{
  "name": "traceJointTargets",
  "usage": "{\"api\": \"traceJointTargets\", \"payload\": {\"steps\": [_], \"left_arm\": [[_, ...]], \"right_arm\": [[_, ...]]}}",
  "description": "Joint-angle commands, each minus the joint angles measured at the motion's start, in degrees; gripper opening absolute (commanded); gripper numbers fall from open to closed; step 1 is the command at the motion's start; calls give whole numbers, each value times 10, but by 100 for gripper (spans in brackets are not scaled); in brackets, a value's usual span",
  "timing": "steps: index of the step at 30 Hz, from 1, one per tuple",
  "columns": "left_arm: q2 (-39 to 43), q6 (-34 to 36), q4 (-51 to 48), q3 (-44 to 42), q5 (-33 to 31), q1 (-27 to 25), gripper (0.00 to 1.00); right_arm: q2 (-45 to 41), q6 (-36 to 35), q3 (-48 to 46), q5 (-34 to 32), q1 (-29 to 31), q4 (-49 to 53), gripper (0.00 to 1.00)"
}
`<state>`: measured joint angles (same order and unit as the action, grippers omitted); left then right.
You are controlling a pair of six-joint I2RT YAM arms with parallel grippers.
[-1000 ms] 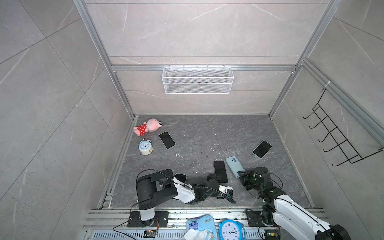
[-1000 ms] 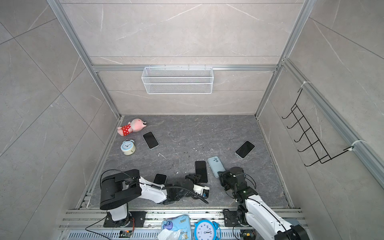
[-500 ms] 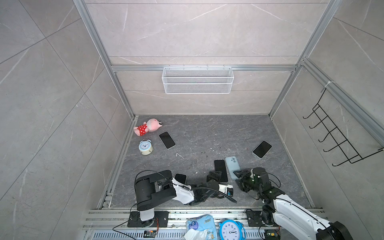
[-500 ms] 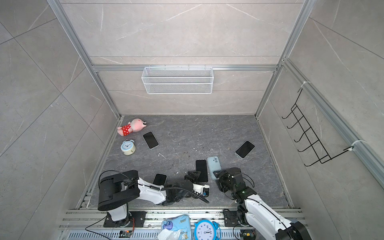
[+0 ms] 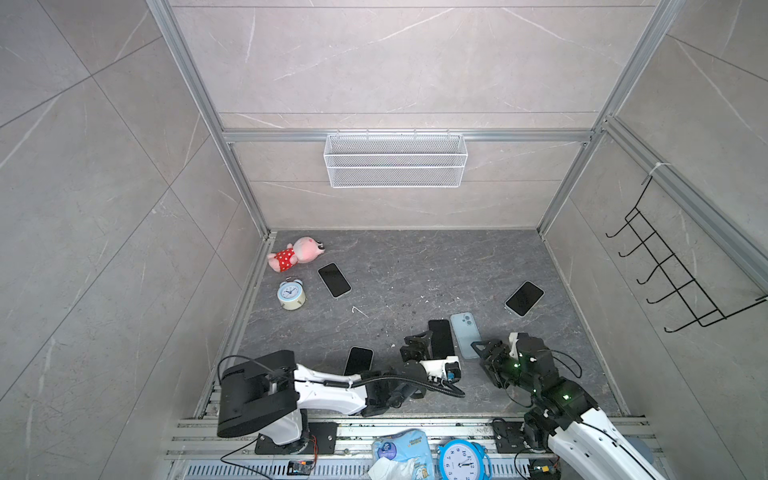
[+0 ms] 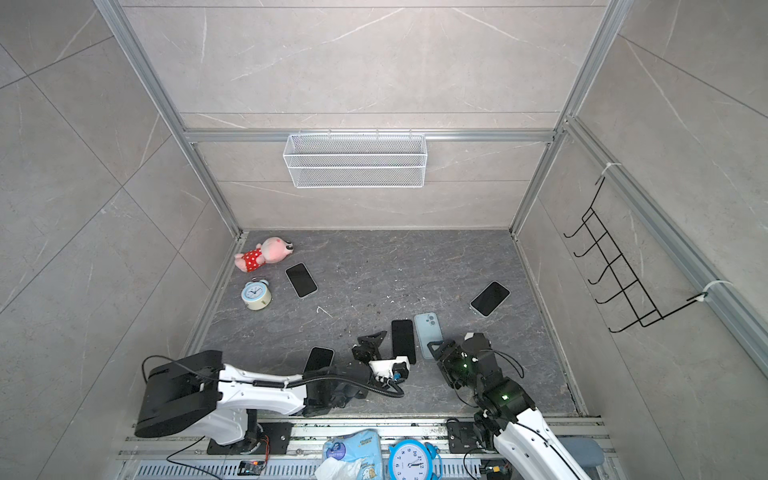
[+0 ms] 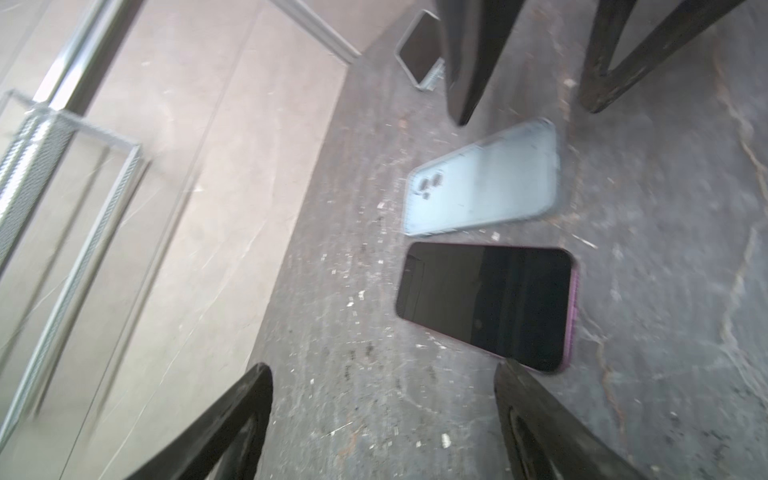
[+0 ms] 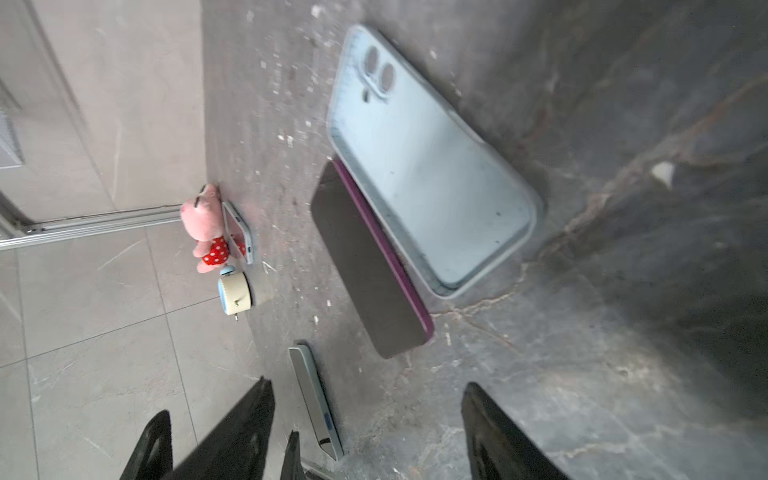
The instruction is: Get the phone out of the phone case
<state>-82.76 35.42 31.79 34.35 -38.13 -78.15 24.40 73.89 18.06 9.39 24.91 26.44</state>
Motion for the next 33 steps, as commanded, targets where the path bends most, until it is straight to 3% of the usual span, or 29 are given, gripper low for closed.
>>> {"api": "traceJointTargets", "payload": {"steps": [1,7,12,18,23,33], "left_arm": [[73,-154,-120,48,-56,-2,87],[179,-372,-343,111,-56,-1,90],[225,-554,-520,145,-73,1,91],[267,-726,-667,135,-94,2,90],[290,-790,-726,132,-112,2,90],[292,-782,-721,134,-116,2,88]], "right_arm": [[2,-97,48,-47,3,104,73],[172,-239,137,-60,5,111,70],[325,-305,198,-89,23,84,61],[478,-345,247,-132,41,54,29],[551,-344,243,-147,45,20,22],[599,-323,223,-139,79,-19,19]]}}
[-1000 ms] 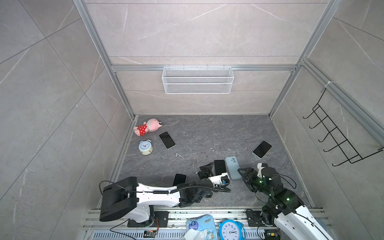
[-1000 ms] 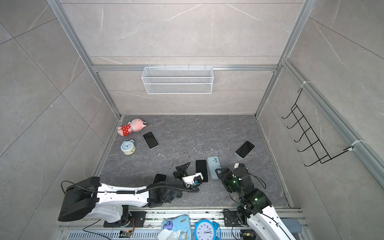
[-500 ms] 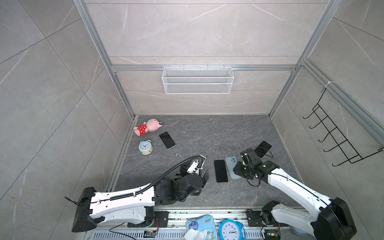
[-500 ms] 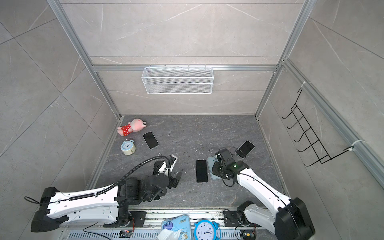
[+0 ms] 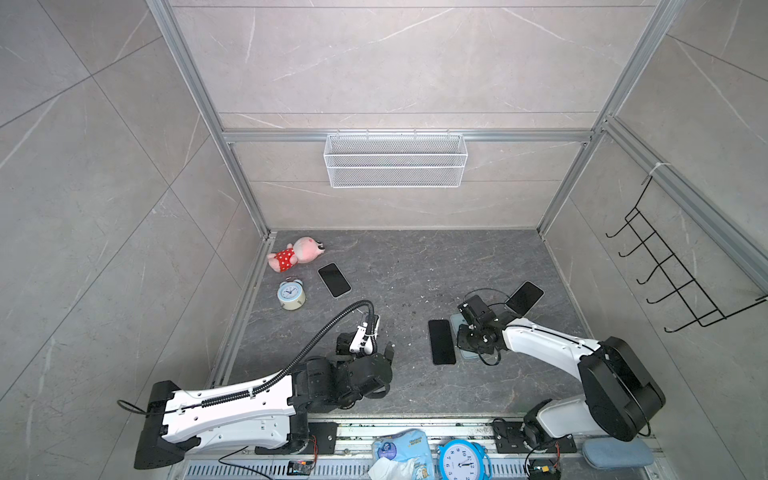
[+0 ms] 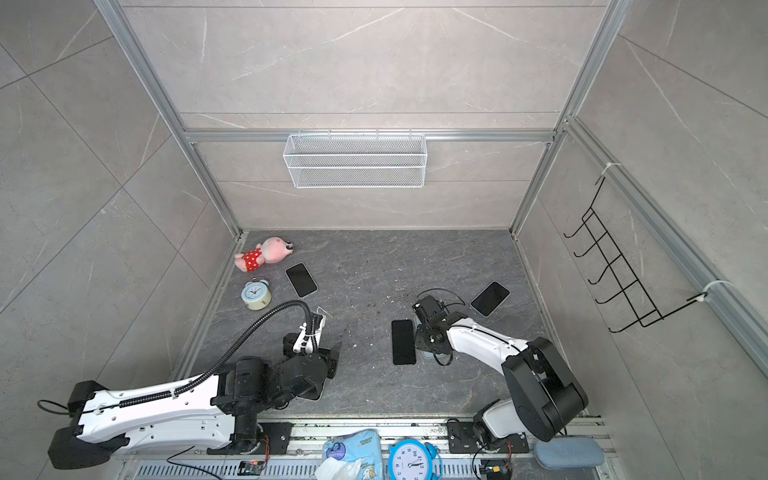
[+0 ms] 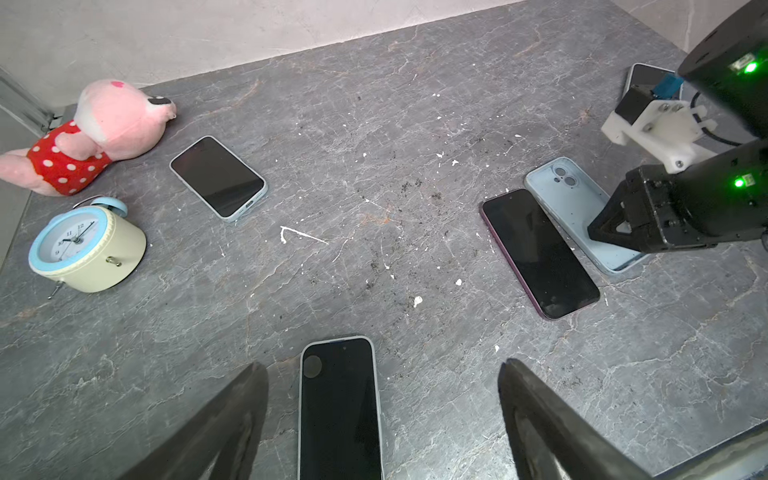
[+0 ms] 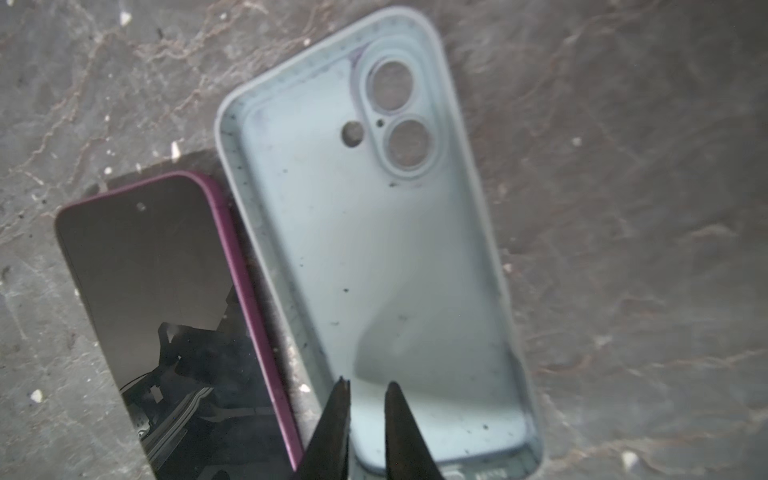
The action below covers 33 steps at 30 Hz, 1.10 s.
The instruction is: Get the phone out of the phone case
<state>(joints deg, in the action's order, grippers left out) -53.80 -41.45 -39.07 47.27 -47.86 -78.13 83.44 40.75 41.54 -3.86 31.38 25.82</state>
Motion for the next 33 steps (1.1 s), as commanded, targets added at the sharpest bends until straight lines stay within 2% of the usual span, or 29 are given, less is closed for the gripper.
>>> {"api": "traceJointTargets", "payload": {"steps": [1,8,14,15,17,20,22,25,27,29,33], "left_arm": [[3,-14,-13,4,-20,2,88],[17,-11,-14,2,-25,2,88],[29,-10,-10,-4,-26,2,88],[28,-8,-10,-3,-24,2,88],[26,-3,-9,-3,-20,1,87],[25,30,35,-16,-9,1,89],[26,73,98,-34,-6,1,91],[20,156,204,-55,-1,1,97],[7,205,252,-51,1,5,100],[-13,238,265,-29,29,31,100],[-47,206,242,9,184,172,100]], "right_arm": [[10,11,-14,-6,20,-14,19],[4,40,-36,7,56,-24,19],[-43,45,-27,-23,58,11,20],[-58,45,-19,-35,58,29,23],[-98,48,-3,-77,58,76,36],[-163,39,24,-128,40,127,62],[-199,14,45,-130,3,143,83],[-208,-29,75,-104,-94,144,99],[-181,-52,104,-66,-172,142,99],[-129,-72,141,-27,-245,132,99],[8,-87,235,2,-325,131,99]]}}
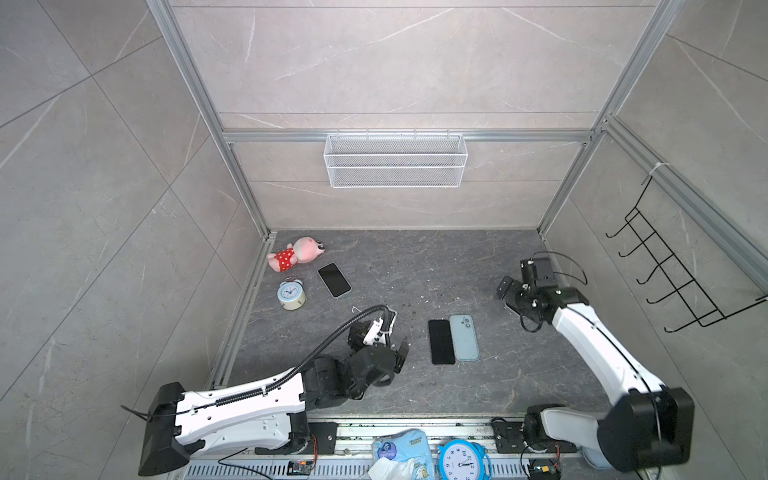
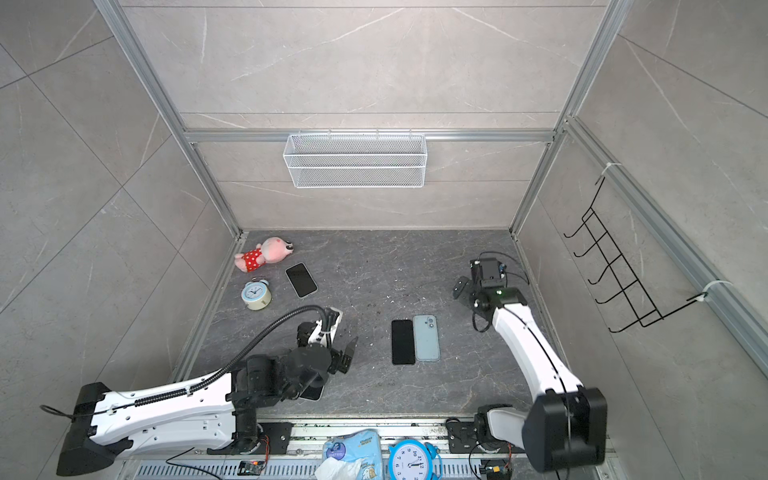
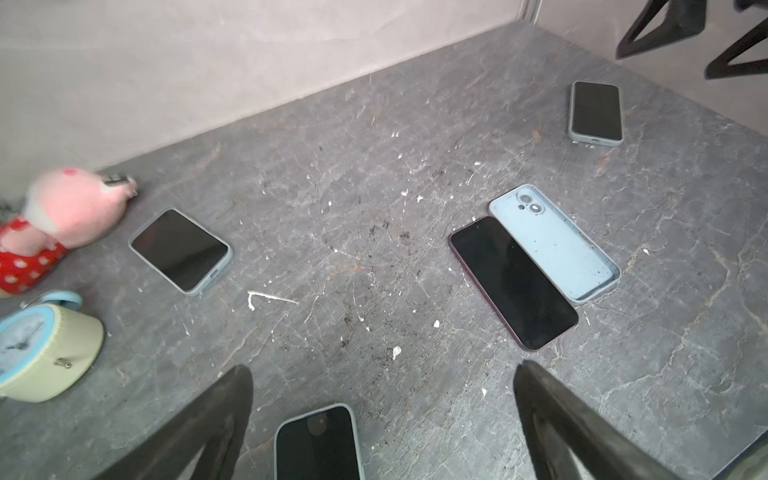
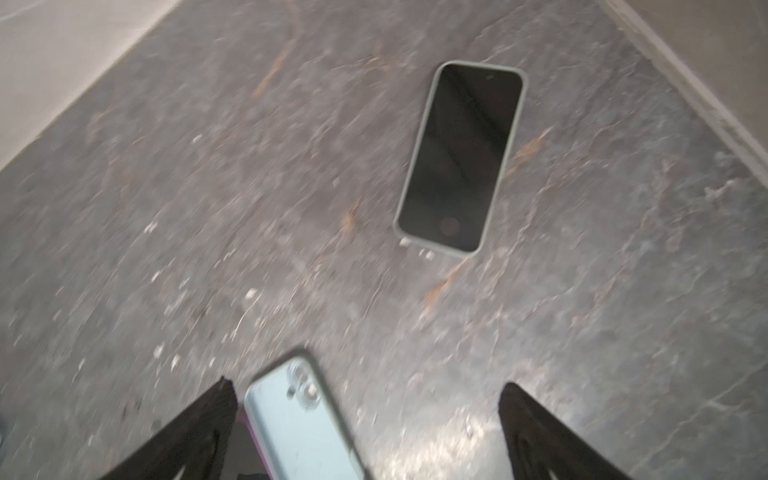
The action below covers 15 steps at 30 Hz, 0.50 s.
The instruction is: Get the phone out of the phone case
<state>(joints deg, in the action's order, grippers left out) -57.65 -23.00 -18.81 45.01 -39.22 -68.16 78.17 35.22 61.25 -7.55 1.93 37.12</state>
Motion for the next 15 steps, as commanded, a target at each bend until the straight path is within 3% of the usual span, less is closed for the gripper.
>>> {"api": "traceJointTargets", "payload": {"steps": [1,7,15], "left_arm": [[-9,21,50,28,133,97,100],[-12,45,48,12,170,144,100],[2,52,44,-10,183,154,100]], "right_arm": [[95,-36,57,44,-39,15,100],[240,-51,158,27,-66,45,99],[317,-40,188,1,-75,45,100]]}}
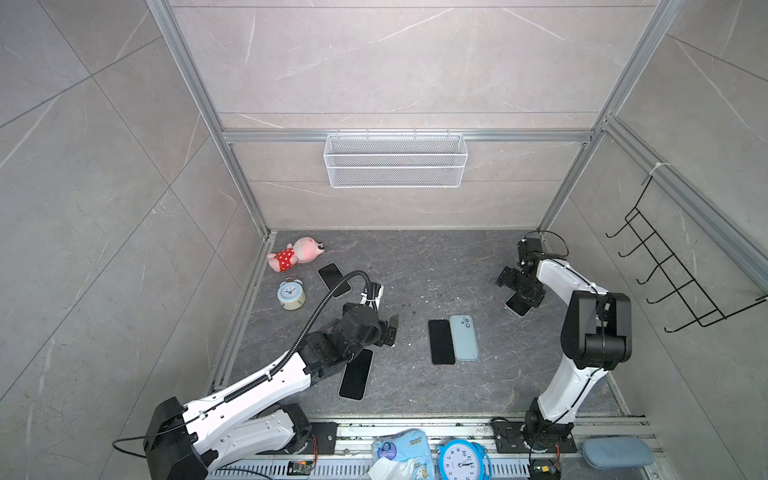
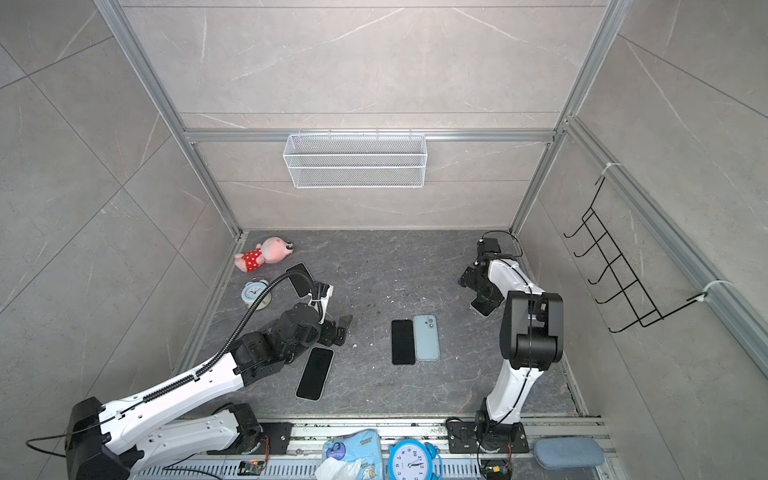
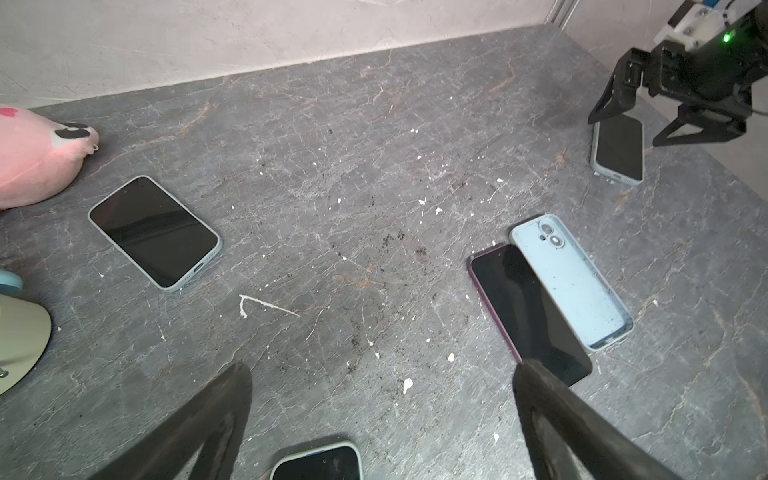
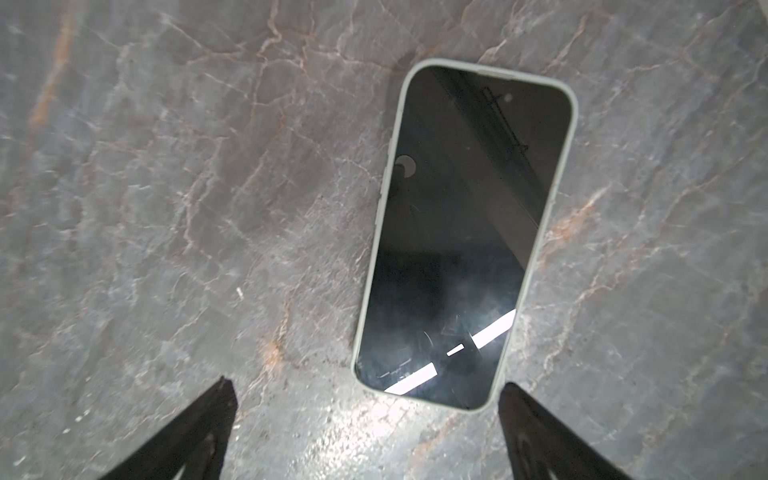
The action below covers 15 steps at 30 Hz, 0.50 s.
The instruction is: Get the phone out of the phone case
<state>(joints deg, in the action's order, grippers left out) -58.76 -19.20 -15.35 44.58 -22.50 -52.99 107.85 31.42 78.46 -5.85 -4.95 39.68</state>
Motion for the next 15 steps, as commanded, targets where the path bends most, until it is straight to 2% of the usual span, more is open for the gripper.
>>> {"api": "traceJointTargets", "payload": {"steps": [1,15], "left_arm": [[16,14,10,-7,17,3,100],[31,8,3,-14,16,2,100]], "right_arm": [[25,0,16,-16,-7,17,100],[89,-4,17,1,-45,-2,99]]}}
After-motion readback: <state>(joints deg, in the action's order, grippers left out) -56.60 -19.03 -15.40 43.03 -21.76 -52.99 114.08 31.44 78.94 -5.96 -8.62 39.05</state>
